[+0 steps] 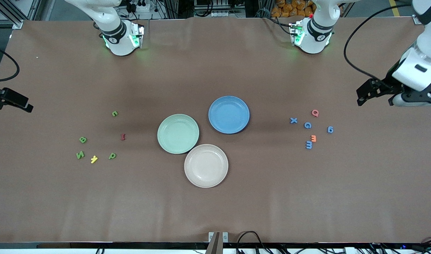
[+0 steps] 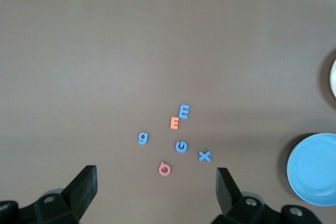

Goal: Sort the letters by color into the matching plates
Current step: 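Move both grippers out toward their groups of foam letters, then grasp the blue E with the left gripper while the right gripper descends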

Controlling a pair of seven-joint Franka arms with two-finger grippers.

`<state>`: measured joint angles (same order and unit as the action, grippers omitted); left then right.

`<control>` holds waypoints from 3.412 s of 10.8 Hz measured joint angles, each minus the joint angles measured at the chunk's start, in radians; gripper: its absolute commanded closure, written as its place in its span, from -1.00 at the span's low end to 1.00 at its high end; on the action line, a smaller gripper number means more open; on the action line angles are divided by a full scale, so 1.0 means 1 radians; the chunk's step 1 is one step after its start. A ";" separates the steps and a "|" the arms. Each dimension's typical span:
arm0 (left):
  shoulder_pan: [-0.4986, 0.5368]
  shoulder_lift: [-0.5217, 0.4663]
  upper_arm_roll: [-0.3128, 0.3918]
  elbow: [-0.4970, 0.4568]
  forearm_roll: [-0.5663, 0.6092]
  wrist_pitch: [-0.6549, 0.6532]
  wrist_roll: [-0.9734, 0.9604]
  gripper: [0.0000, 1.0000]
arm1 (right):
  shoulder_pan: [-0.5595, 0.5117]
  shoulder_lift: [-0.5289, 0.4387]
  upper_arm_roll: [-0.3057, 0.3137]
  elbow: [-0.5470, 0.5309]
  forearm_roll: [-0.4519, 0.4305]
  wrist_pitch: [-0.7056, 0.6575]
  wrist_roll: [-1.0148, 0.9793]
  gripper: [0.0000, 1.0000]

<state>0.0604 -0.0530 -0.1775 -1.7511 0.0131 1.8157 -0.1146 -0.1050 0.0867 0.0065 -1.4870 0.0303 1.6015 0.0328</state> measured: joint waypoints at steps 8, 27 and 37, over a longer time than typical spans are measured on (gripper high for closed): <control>-0.015 0.099 -0.030 -0.202 0.000 0.285 -0.001 -1.00 | 0.095 -0.006 0.007 -0.210 0.001 0.211 0.116 -1.00; -0.017 0.495 -0.031 -0.265 0.120 0.682 0.000 -0.51 | 0.139 -0.031 0.008 -0.975 0.003 0.929 0.198 -1.00; -0.022 0.580 -0.032 -0.265 0.120 0.741 -0.001 -0.43 | 0.067 0.099 0.007 -1.045 0.003 1.038 0.133 -1.00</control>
<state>0.0380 0.5267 -0.2094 -2.0163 0.1333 2.5562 -0.1152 -0.0384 0.1858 0.0139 -2.5322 0.0329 2.6397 0.1660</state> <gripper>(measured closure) 0.251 0.000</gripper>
